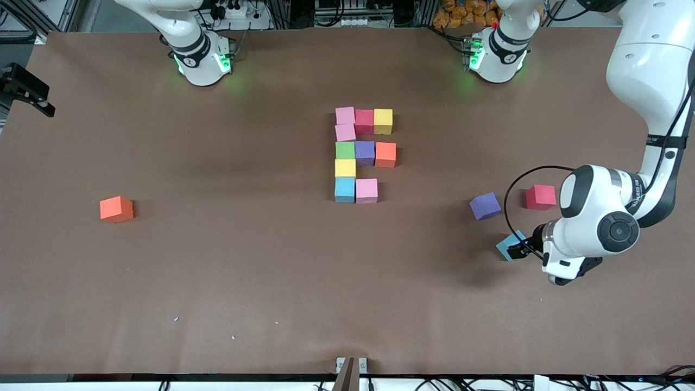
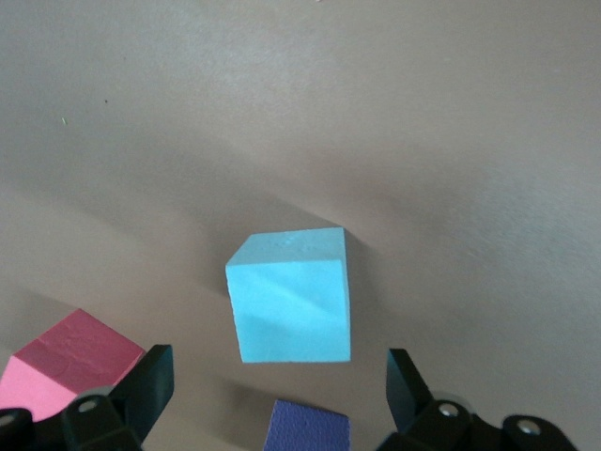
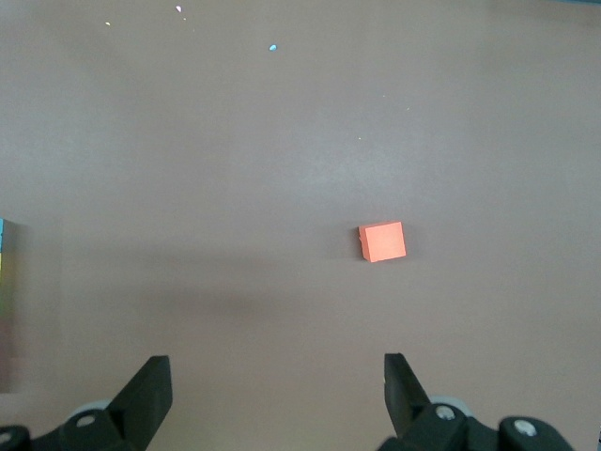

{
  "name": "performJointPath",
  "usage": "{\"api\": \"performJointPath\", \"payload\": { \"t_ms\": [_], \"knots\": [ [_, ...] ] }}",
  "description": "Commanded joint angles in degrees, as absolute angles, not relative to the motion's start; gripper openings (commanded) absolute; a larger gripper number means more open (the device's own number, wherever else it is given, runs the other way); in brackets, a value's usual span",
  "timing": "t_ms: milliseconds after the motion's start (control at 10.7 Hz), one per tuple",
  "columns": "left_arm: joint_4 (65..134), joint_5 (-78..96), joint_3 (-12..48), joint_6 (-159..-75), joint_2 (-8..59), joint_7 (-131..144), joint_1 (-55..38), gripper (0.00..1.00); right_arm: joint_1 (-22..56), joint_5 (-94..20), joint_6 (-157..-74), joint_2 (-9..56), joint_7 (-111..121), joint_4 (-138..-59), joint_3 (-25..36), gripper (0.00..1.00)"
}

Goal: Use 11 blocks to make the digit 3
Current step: 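Grasp the cyan cube with the left gripper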

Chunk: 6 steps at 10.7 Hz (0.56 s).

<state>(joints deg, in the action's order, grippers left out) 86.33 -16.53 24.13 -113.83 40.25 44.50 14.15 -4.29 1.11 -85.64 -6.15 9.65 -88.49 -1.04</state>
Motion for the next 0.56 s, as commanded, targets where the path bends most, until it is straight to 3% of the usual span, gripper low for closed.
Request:
{"api": "performJointPath", "payload": {
  "t_ms": [0, 468],
  "knots": [
    [85.78, -17.23, 23.21, -114.87, 41.66, 47.11, 14.41, 1.0, -4.39, 1.76, -86.22, -7.38, 9.49, -90.09, -1.58, 1.0],
    [85.78, -16.43, 23.12, -117.33, 42.98, 50.18, 14.5, 1.0, -4.31, 1.76, -85.96, -7.21, 9.4, -90.0, -1.58, 1.0]
  ]
}}
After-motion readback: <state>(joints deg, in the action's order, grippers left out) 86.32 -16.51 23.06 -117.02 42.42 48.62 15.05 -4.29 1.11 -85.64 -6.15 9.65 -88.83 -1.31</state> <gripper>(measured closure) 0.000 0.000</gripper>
